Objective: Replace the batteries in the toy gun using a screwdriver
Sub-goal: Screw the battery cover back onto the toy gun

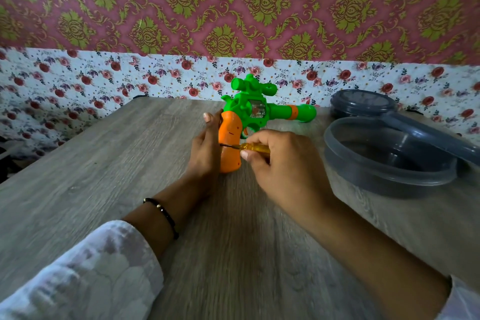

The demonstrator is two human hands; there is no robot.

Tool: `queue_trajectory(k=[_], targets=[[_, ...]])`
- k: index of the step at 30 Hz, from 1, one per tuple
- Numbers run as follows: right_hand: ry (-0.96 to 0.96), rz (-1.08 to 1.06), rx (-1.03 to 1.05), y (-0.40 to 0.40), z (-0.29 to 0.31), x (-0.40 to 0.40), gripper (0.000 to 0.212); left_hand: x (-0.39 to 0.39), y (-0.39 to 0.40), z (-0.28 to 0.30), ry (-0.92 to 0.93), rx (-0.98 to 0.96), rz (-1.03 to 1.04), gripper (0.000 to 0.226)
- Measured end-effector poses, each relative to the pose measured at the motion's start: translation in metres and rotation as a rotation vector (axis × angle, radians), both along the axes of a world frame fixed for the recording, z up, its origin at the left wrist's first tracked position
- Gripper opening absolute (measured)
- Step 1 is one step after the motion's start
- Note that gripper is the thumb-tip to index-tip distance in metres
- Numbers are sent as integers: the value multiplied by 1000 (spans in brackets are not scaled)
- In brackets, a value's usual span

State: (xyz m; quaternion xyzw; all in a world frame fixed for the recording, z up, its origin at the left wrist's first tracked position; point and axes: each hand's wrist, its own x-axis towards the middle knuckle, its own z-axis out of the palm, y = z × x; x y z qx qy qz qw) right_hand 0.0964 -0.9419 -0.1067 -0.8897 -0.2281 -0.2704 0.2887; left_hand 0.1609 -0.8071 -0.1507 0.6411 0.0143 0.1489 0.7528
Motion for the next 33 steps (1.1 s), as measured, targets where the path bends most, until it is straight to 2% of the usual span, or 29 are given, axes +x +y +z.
queue_trajectory(k=[3, 7, 11, 16, 19, 22, 25, 30, 33], targets=[[8, 57, -102, -6, 8, -2, 30, 0, 1, 0, -31, 9, 3, 65], [-20, 144, -278, -11, 16, -6, 23, 1, 2, -4, -4, 11, -9, 78], [-185, 127, -453, -16, 21, -5, 27, -1, 1, 1, -20, 17, 18, 51], [-376, 144, -500, -20, 19, -2, 26, -5, -1, 3, -59, 42, 26, 32], [-373, 207, -496, -21, 17, 1, 42, -3, 1, 0, -72, 54, -18, 39], [-386, 199, -499, -21, 14, 5, 36, 0, 3, -2, -69, 25, -34, 45], [-303, 226, -379, -23, 10, 8, 30, -2, 0, -2, -83, 20, -31, 37], [-159, 224, -257, -23, 10, 8, 32, -5, -3, 1, -70, -2, -40, 38], [-171, 146, -245, -16, 6, 6, 46, -4, -4, -1, -99, 10, -40, 40]])
